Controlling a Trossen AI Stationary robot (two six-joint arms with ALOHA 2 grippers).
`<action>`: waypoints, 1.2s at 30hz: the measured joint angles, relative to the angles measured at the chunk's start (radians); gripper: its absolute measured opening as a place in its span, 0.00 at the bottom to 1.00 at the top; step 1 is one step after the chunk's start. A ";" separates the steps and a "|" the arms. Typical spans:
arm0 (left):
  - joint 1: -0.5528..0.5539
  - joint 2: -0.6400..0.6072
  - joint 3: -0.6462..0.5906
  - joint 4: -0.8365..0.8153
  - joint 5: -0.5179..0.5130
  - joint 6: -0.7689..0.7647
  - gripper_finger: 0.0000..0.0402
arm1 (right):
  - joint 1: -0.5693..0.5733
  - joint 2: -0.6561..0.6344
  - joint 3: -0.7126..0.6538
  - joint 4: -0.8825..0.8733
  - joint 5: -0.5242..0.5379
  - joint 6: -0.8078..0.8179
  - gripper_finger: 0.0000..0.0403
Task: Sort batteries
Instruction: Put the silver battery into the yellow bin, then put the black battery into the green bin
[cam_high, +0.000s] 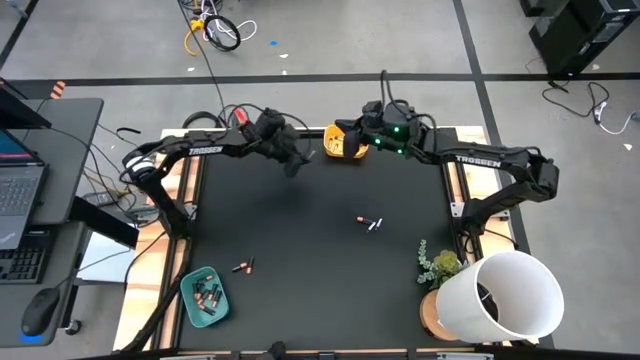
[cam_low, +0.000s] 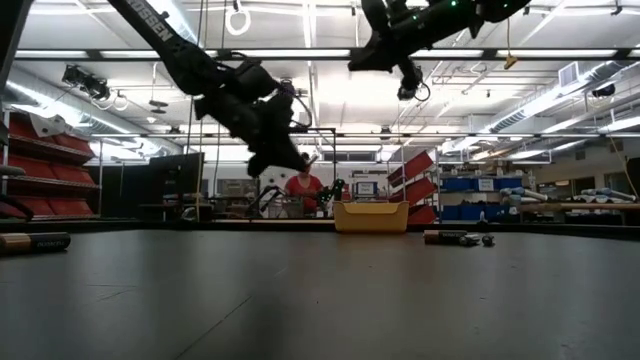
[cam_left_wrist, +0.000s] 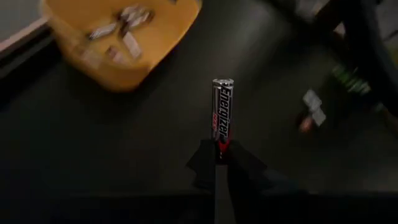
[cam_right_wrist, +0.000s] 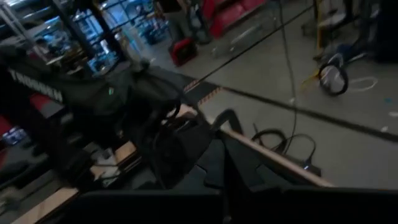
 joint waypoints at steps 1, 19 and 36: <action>0.000 0.012 0.004 0.045 0.013 -0.035 0.07 | 0.000 -0.008 0.000 0.001 0.012 -0.006 0.00; -0.002 0.468 0.574 -0.056 -0.087 -0.120 0.07 | -0.003 -0.057 0.000 -0.057 -0.013 -0.033 0.00; -0.009 0.609 0.742 -0.166 -0.125 -0.145 0.38 | -0.073 -0.061 0.000 -0.103 -0.144 -0.085 0.00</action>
